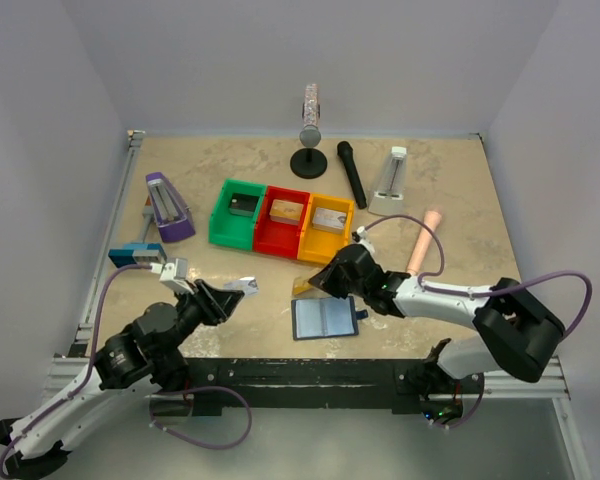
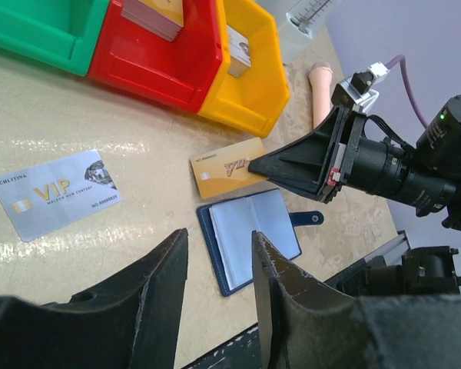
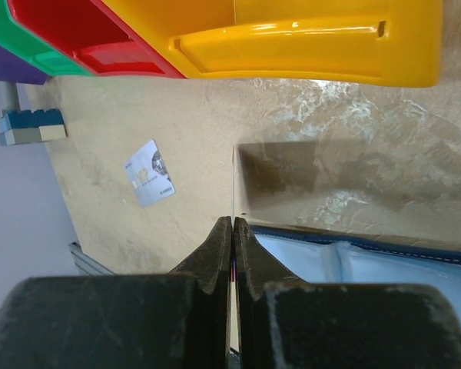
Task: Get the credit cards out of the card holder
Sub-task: Place the credit card at the center of the board.
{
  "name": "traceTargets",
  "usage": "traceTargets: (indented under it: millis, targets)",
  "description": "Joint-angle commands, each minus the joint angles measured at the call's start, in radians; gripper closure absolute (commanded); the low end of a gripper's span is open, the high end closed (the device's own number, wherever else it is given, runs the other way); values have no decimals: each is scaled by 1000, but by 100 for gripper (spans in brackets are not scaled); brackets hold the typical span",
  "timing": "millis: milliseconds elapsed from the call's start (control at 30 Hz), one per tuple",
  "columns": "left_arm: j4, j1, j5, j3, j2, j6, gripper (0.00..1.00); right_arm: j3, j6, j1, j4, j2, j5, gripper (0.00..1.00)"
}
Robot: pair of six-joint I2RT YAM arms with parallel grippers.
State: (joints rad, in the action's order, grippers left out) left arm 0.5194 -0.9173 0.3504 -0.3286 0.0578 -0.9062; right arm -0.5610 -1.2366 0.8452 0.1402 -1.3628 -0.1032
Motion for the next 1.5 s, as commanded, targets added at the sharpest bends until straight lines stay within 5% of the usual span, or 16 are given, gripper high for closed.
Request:
traceTargets:
  millis: [0,267,1000,1467]
  targets:
    - [-7,3,-19,11,-12,-22,57,-56,-52,12,-1,-38,-50,100]
    - [-13,3,-37,33,-7,-49,58,-79,-14,14,28,-119,34,100]
    - [-13,3,-27,51,-7,-57,58,-59,6,14,13,-110,26,66]
    - [-16,1,-24,59,-3,-59,57,-33,8,14,-22,-59,3,57]
